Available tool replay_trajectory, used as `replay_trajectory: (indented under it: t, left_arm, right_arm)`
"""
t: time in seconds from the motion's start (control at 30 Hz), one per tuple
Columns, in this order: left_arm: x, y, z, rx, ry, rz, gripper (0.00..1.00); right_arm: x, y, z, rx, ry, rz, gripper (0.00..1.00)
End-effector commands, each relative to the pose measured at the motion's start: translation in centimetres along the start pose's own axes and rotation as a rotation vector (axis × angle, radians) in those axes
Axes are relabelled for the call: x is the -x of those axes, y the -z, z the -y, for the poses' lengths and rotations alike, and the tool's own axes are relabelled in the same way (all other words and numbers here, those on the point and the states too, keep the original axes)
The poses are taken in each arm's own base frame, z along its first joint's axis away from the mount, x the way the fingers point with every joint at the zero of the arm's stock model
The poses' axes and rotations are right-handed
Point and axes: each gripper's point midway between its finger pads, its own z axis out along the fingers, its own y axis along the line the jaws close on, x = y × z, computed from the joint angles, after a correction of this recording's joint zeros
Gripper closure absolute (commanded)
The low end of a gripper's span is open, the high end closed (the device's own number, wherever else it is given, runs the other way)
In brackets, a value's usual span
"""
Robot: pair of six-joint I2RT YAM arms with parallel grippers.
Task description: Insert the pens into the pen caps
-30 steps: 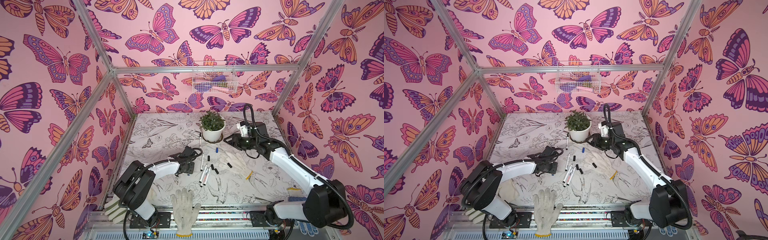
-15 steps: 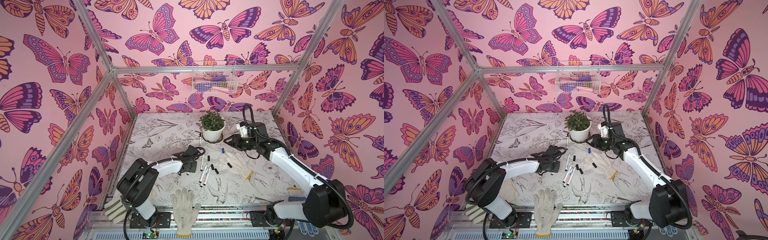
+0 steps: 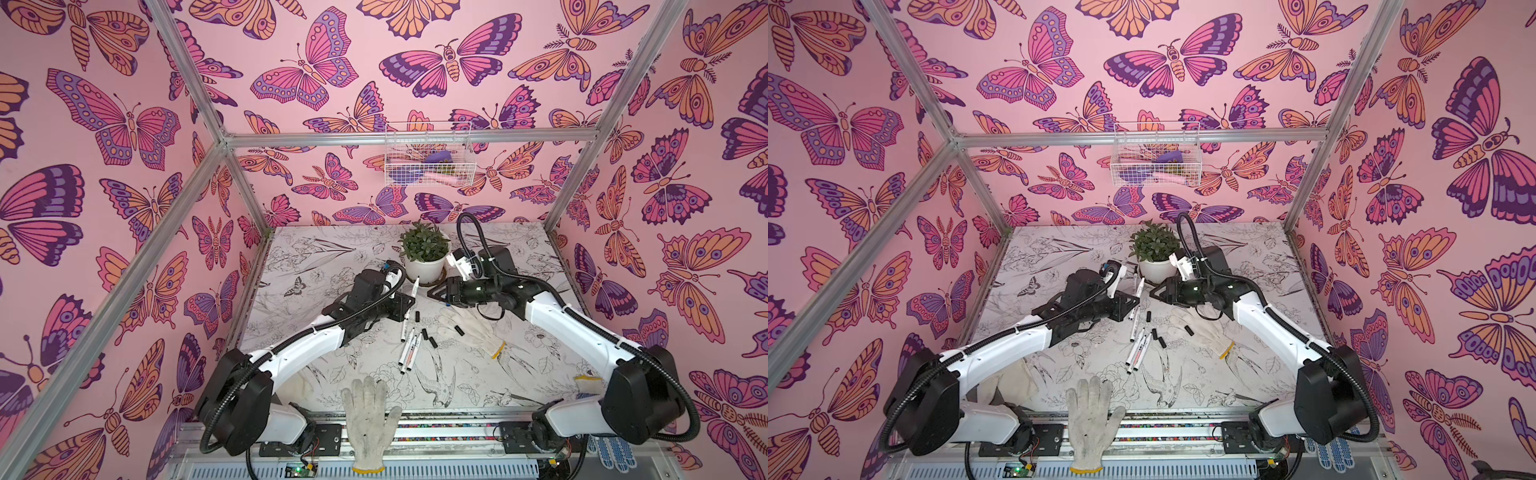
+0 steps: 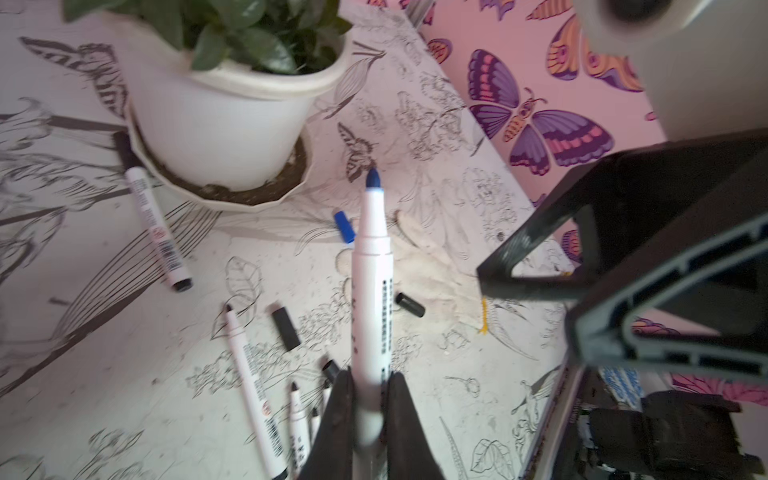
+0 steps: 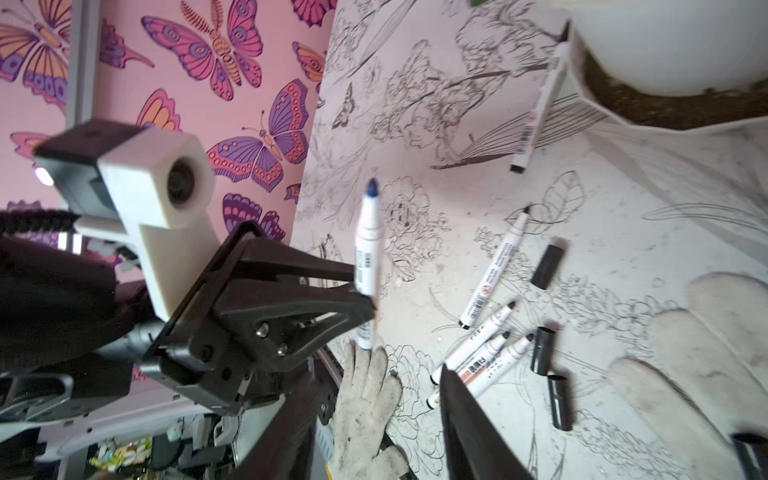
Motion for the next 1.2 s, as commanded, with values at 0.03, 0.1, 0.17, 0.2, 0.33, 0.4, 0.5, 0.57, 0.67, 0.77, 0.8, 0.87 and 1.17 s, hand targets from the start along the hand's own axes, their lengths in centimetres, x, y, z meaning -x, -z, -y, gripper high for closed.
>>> replay_trajectory:
  t: [0.03, 0.1, 0.17, 0.2, 0.33, 0.4, 0.5, 0.57, 0.67, 0.77, 0.8, 0.87, 1.17]
  left_arm:
    - [1.2, -0.3, 3.1, -0.175, -0.034, 0.037, 1.00]
    - [1.5, -0.1, 3.8, -0.209, -0.049, 0.054, 1.00]
    - [1.6, 0.0, 4.4, -0.233, -0.059, 0.056, 1.00]
    - [1.7, 0.1, 4.6, -0.238, -0.062, 0.055, 1.00]
    - [1.5, 0.1, 5.0, -0.248, -0.070, 0.053, 1.00]
    - [1.3, 0.1, 5.4, -0.261, -0.077, 0.047, 1.00]
    - [0.8, 0.1, 6.2, -0.289, -0.103, 0.029, 1.00]
    - [0.5, 0.0, 6.5, -0.304, -0.113, 0.019, 1.00]
    - [0.5, 0.0, 6.9, -0.323, -0.122, 0.014, 1.00]
    - [0.6, -0.3, 6.8, -0.316, -0.121, 0.014, 1.00]
    - [0.7, -0.5, 6.8, -0.314, -0.122, 0.014, 1.00]
    - [1.0, -0.8, 6.7, -0.302, -0.124, 0.022, 1.00]
    - [2.5, -1.7, 6.9, -0.299, -0.134, 0.065, 1.00]
  right_arm:
    - [0.8, 0.4, -2.8, 0.064, 0.098, 0.004, 0.50]
    - [0.8, 0.2, -2.3, 0.038, 0.090, 0.000, 0.51]
    - [0.9, 0.2, -1.6, 0.003, 0.087, 0.000, 0.51]
    - [0.9, 0.1, -1.3, -0.017, 0.086, 0.002, 0.52]
    - [1.4, 0.4, -0.2, -0.084, 0.093, 0.037, 0.53]
    - [1.9, 0.5, -0.2, -0.089, 0.095, 0.064, 0.53]
    - [2.5, 0.6, -0.5, -0.075, 0.087, 0.102, 0.55]
    - [2.8, 0.6, -0.7, -0.063, 0.081, 0.117, 0.57]
    - [3.1, 0.5, -0.6, -0.067, 0.067, 0.131, 0.65]
    - [3.0, 0.3, -0.7, -0.052, 0.048, 0.123, 0.75]
    - [3.0, 0.3, -0.7, -0.052, 0.042, 0.121, 0.77]
    - [3.0, 0.3, -0.9, -0.044, 0.043, 0.121, 0.84]
    - [2.7, 0.2, -1.4, -0.008, 0.026, 0.100, 0.67]
